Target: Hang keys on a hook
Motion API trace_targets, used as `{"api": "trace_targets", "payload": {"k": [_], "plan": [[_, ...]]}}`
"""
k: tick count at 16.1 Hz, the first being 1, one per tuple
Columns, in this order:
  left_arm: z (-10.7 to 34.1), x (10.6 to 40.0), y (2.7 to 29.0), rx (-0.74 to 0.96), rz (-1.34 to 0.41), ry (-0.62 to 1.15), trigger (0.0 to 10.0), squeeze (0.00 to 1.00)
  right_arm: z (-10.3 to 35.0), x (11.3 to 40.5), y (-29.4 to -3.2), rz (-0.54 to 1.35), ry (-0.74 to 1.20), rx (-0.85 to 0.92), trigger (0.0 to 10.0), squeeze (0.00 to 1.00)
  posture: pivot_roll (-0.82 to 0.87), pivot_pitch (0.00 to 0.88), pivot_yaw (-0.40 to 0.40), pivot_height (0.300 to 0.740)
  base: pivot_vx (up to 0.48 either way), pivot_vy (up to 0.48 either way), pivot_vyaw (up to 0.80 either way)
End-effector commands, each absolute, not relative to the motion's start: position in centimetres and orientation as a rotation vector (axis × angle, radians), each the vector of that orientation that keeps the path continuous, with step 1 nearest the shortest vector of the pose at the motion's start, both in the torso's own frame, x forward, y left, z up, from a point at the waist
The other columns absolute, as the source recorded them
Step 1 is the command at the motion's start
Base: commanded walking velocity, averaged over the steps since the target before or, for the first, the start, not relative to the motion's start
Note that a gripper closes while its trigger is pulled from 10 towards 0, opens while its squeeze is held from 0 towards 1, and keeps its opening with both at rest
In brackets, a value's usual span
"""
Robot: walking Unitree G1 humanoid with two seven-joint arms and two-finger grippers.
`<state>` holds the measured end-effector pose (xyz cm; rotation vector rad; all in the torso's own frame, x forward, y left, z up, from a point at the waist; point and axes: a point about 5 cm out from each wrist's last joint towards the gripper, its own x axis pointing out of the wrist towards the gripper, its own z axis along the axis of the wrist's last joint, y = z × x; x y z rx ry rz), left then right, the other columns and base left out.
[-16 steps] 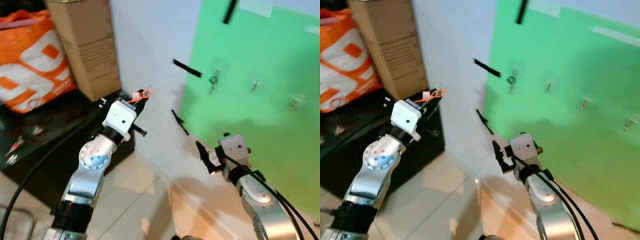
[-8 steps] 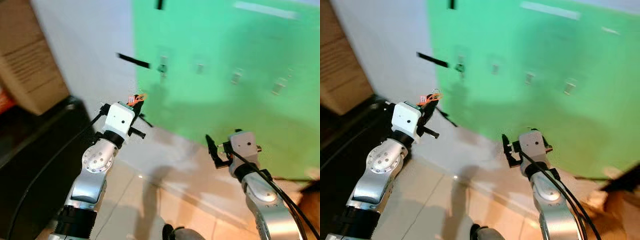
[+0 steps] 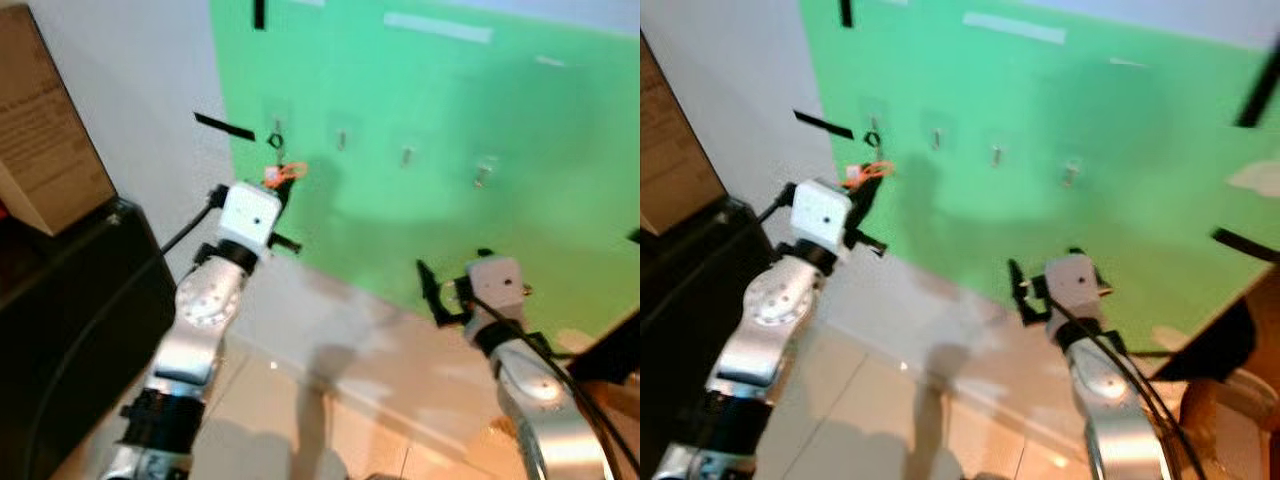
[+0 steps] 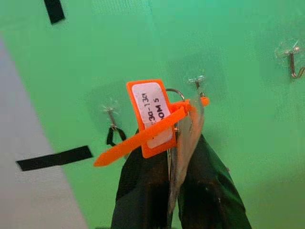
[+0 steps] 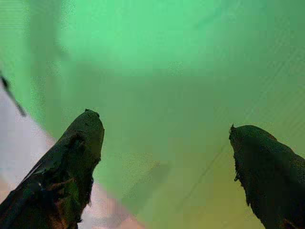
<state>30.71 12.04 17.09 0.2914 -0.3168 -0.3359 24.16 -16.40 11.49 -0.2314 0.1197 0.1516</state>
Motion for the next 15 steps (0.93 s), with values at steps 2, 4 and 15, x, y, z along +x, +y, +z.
{"api": "trace_targets", "payload": {"k": [2,4,15], "plan": [[17.1,31.1,12.1,0.288,-0.337,-0.319,10.0,0.00,12.3,24.2,-16.0,0.178,0.080,-0.226,10.0,0.00,-0.15,0.000,0.011,0.740,0.000,0.000,0.00],[17.6,32.0,12.3,0.275,-0.324,-0.326,10.0,0.00,12.4,24.2,-15.7,0.204,0.074,-0.244,10.0,0.00,-0.16,0.000,0.012,0.740,0.000,0.000,0.00],[18.0,35.1,12.1,0.284,-0.347,-0.294,10.0,0.00,13.3,24.4,-14.7,0.315,0.061,-0.277,10.0,0.00,-0.17,0.000,0.024,0.740,0.000,0.000,0.00]]}}
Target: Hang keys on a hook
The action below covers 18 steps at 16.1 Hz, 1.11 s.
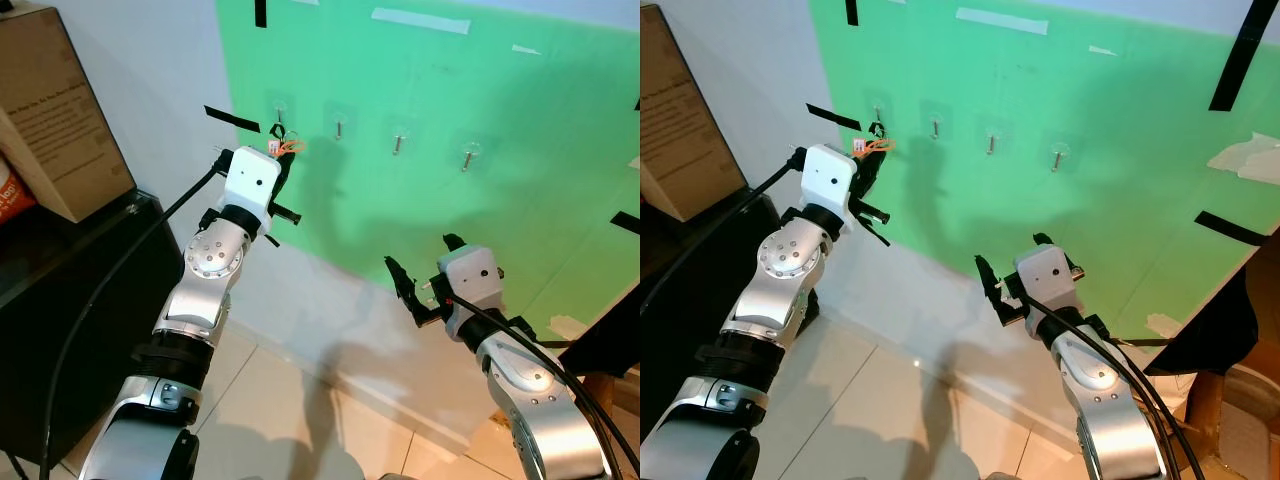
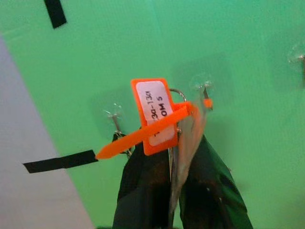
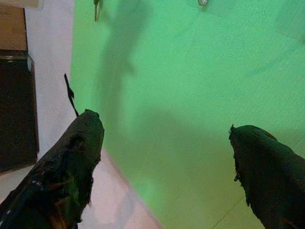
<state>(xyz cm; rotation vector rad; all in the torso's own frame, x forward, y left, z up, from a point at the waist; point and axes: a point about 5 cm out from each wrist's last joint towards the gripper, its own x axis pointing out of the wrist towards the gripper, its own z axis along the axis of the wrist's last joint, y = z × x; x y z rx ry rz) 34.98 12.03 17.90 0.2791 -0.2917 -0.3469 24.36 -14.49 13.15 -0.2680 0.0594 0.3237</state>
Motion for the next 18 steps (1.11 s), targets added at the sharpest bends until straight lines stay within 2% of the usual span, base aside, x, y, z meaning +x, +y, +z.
{"api": "trace_targets", "payload": {"k": [1,10,18], "plan": [[17.9,35.2,12.1,0.287,-0.352,-0.297,10.0,0.00,13.3,24.4,-14.7,0.314,0.061,-0.277,10.0,0.00,-0.17,0.000,0.021,0.740,0.000,0.000,0.00],[18.8,38.0,11.4,0.296,-0.398,-0.256,10.0,0.00,15.1,24.4,-14.5,0.427,0.045,-0.314,10.0,0.00,-0.18,0.000,0.012,0.740,0.000,0.000,0.00],[19.6,39.5,9.6,0.286,-0.454,-0.229,10.0,0.00,15.9,22.2,-14.7,0.456,0.088,-0.337,10.0,0.00,-0.26,0.000,0.053,0.740,0.000,0.000,0.00]]}}
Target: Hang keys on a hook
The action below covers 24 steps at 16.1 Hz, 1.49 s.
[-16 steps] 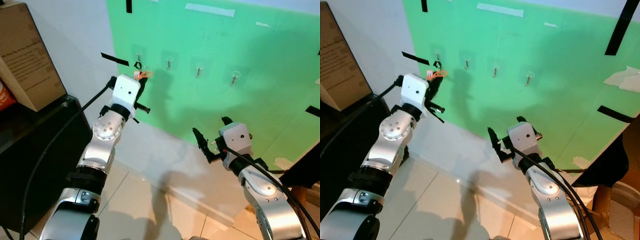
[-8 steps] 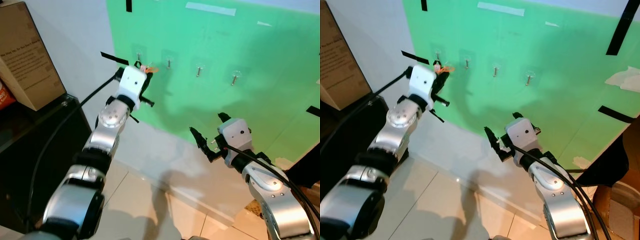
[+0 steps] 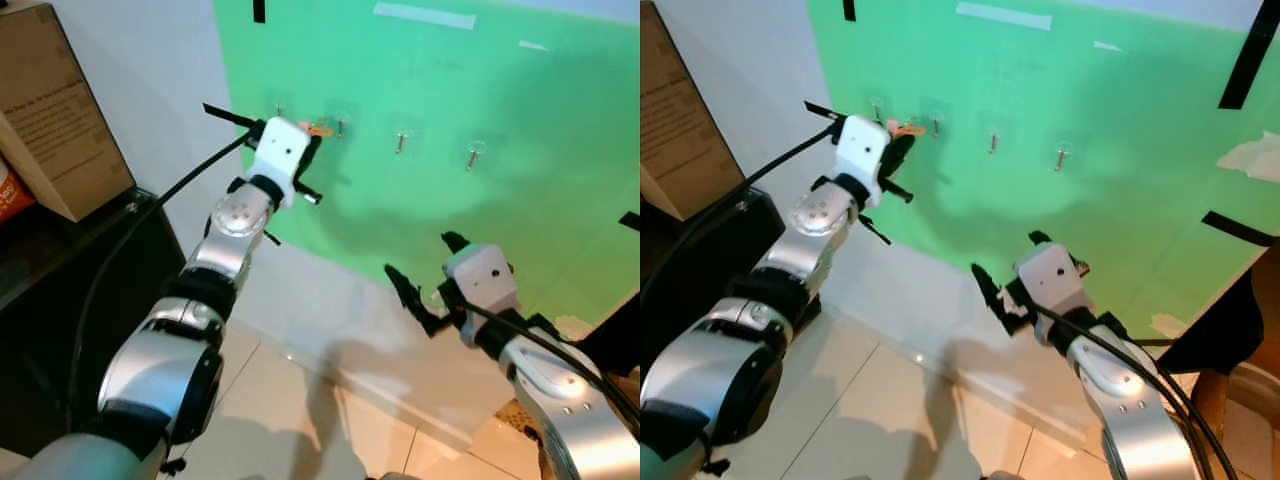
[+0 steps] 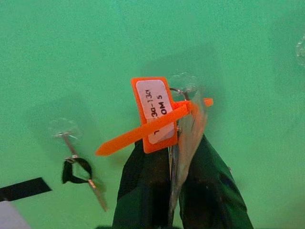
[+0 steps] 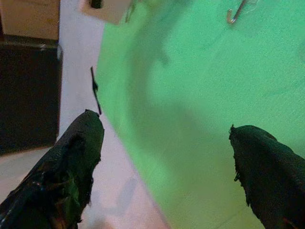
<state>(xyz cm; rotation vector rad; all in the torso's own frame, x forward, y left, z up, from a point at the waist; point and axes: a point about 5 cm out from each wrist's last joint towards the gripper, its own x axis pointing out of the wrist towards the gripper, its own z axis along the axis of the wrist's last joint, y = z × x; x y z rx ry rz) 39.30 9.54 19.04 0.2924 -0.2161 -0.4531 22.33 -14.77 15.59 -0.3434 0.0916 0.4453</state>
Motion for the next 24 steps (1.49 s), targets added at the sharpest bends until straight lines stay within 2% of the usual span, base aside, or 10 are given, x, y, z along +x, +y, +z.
{"api": "trace_targets", "payload": {"k": [1,4,5,8,20,24], "plan": [[19.6,39.6,9.4,0.286,-0.461,-0.226,10.0,0.00,16.1,22.0,-14.8,0.442,0.095,-0.319,10.0,0.00,-0.27,0.000,0.056,0.740,0.000,0.000,0.00],[19.5,39.6,9.1,0.289,-0.475,-0.217,10.0,0.00,16.4,22.0,-15.0,0.407,0.103,-0.269,10.0,0.00,-0.28,0.004,0.059,0.740,0.000,0.000,0.00],[19.3,39.6,9.0,0.292,-0.477,-0.210,10.0,0.00,16.7,22.0,-15.0,0.364,0.098,-0.165,10.0,0.00,-0.28,0.008,0.059,0.740,0.000,0.000,0.00],[19.0,39.6,9.1,0.297,-0.471,-0.201,10.0,0.00,17.3,21.9,-14.6,0.351,0.082,-0.067,10.0,0.00,-0.28,0.011,0.060,0.740,0.000,0.000,0.00],[16.8,39.4,9.0,0.299,-0.508,-0.076,10.0,0.00,17.9,21.9,-14.7,0.329,0.091,-0.057,10.0,0.00,-0.30,0.013,0.062,0.740,0.000,0.000,0.00],[16.9,39.3,9.0,0.288,-0.505,-0.103,10.0,0.00,17.9,21.8,-14.6,0.328,0.093,-0.060,10.0,0.00,-0.30,0.018,0.062,0.740,0.000,0.000,0.00]]}}
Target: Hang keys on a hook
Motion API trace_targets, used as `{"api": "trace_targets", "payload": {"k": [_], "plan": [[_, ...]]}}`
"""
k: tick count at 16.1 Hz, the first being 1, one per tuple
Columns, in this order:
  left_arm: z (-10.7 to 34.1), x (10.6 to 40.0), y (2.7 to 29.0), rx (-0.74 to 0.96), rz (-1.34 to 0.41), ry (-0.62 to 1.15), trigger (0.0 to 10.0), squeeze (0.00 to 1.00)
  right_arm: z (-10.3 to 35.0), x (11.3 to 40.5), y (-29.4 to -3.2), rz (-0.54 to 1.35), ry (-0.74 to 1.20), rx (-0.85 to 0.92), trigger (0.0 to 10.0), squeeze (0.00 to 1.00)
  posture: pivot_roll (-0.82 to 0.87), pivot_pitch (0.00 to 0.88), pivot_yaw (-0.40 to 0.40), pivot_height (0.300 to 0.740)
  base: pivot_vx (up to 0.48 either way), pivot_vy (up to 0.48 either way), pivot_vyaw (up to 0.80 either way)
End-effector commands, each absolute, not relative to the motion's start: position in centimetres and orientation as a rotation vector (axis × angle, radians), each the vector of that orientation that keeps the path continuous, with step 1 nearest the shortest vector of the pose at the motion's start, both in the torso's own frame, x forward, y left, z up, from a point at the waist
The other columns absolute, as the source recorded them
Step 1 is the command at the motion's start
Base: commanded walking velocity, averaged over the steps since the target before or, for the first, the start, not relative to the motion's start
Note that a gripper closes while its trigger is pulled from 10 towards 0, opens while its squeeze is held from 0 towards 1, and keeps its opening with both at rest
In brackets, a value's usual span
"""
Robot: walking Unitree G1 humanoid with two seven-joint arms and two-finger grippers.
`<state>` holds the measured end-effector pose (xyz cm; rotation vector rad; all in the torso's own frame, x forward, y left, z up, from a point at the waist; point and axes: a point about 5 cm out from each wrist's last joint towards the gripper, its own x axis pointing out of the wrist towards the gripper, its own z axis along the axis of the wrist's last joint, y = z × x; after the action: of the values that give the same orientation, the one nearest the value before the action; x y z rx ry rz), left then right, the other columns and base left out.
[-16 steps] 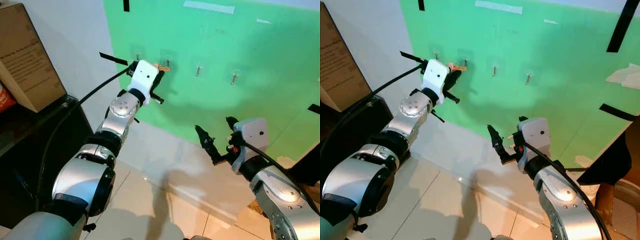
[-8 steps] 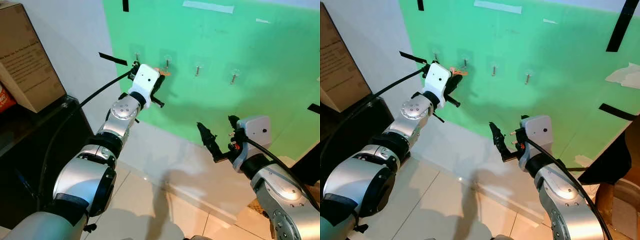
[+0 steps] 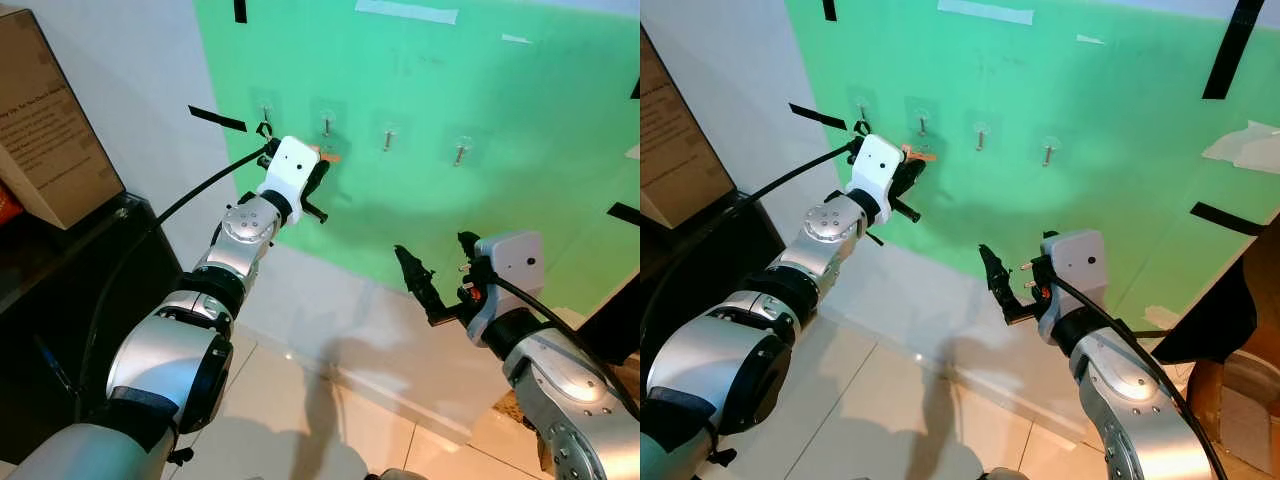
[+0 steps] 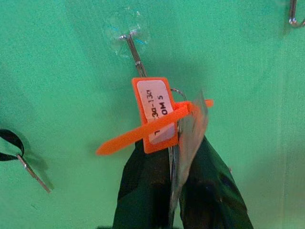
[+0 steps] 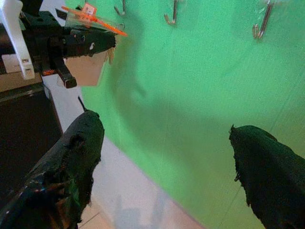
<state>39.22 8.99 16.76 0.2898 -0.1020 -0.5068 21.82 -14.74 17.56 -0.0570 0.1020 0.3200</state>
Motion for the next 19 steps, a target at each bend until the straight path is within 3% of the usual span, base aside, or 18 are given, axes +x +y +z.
{"api": "trace_targets", "payload": {"k": [1,5,19], "plan": [[17.6,39.3,9.0,0.262,-0.495,-0.158,10.0,0.00,18.0,21.7,-14.6,0.327,0.090,-0.064,10.0,0.00,-0.31,0.020,0.060,0.740,0.000,0.000,0.00],[19.5,39.7,9.0,0.231,-0.459,-0.242,10.0,0.00,18.1,21.7,-14.7,0.330,0.089,-0.066,10.0,0.00,-0.31,0.023,0.057,0.740,0.000,0.000,0.00],[18.9,40.0,9.9,0.264,-0.430,-0.165,10.0,0.00,18.1,20.9,-14.7,0.351,0.128,-0.065,10.0,0.00,-0.32,0.055,0.013,0.740,0.000,0.000,0.00]]}}
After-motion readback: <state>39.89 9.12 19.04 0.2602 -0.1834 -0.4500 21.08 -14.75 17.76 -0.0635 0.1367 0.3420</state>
